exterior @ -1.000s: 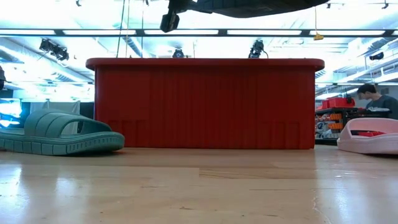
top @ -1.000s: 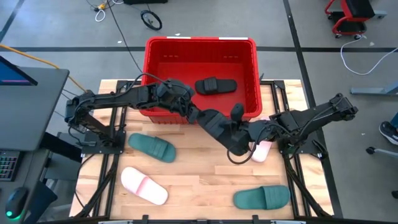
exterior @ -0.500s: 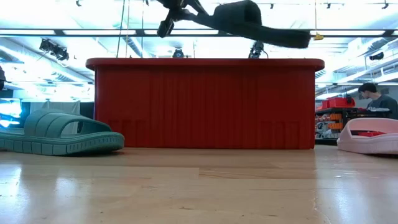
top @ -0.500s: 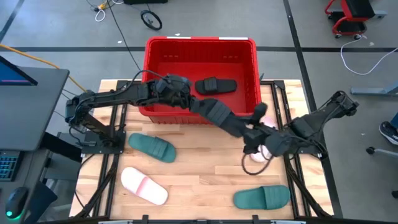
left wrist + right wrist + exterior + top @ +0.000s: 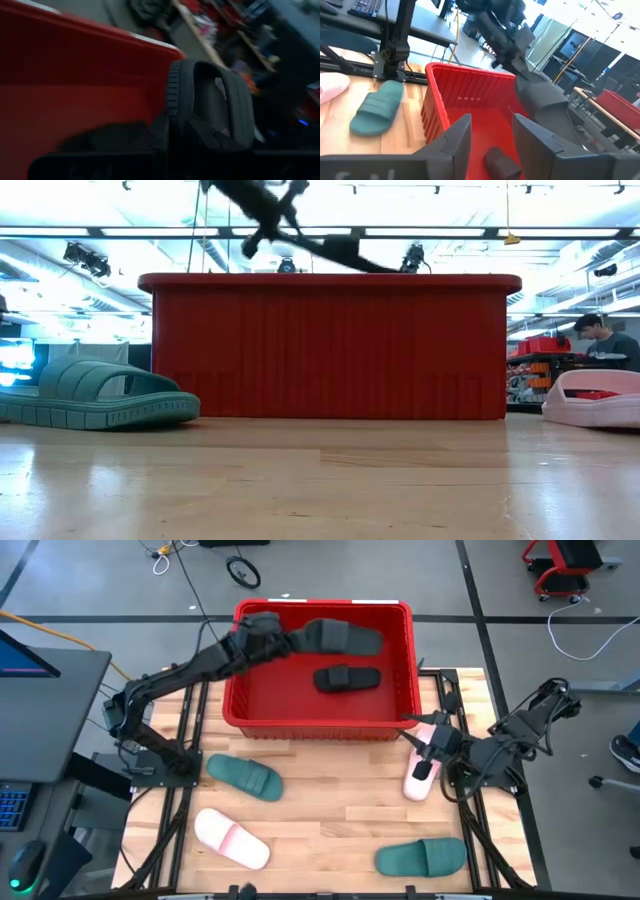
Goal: Pick and place slides into bin
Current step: Put the black slide into the red bin, then put the right pink slide into the red bin
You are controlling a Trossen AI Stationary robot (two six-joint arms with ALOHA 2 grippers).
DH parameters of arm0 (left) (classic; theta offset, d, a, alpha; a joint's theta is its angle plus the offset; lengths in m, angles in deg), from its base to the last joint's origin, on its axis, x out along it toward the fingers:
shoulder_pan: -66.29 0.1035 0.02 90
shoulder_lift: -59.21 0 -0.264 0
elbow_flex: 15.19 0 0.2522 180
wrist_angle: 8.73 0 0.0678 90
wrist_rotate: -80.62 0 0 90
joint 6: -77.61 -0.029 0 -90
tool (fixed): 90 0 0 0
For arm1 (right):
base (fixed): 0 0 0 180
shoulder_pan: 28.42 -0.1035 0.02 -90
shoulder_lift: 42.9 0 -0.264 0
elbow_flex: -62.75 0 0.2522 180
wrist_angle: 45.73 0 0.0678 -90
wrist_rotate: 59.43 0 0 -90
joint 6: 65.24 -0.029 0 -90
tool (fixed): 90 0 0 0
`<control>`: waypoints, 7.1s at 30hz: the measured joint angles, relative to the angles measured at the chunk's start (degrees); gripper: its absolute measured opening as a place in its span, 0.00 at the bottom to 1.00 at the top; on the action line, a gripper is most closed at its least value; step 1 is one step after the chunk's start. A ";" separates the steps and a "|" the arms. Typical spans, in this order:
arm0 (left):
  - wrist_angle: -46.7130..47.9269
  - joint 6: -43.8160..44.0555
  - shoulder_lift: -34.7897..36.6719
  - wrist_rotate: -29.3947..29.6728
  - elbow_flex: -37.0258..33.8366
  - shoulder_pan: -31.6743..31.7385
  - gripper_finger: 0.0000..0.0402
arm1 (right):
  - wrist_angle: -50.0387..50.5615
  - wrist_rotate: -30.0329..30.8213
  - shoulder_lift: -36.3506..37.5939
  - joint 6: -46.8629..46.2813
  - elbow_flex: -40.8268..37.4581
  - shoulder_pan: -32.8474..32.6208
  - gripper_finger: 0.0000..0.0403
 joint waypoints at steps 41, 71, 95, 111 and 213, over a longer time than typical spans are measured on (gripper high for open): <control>-14.84 9.98 -28.35 -2.74 -0.02 9.27 0.15 | 5.94 -2.80 0.31 -13.54 0.02 0.96 0.37; -11.36 6.66 -30.59 -3.23 -0.02 9.71 0.26 | 5.93 -4.20 0.26 -14.98 0.02 0.89 0.37; -22.41 11.50 -37.72 -15.37 -0.02 11.80 0.30 | 6.39 -6.24 0.26 -17.23 0.00 0.89 0.37; -22.25 10.19 -37.66 -17.05 0.57 14.57 0.45 | 6.38 -11.76 0.26 -22.93 0.00 0.88 0.37; -29.99 11.75 -22.67 -66.18 48.72 -14.03 0.30 | 26.59 -50.52 -16.55 -49.29 -26.82 19.26 0.01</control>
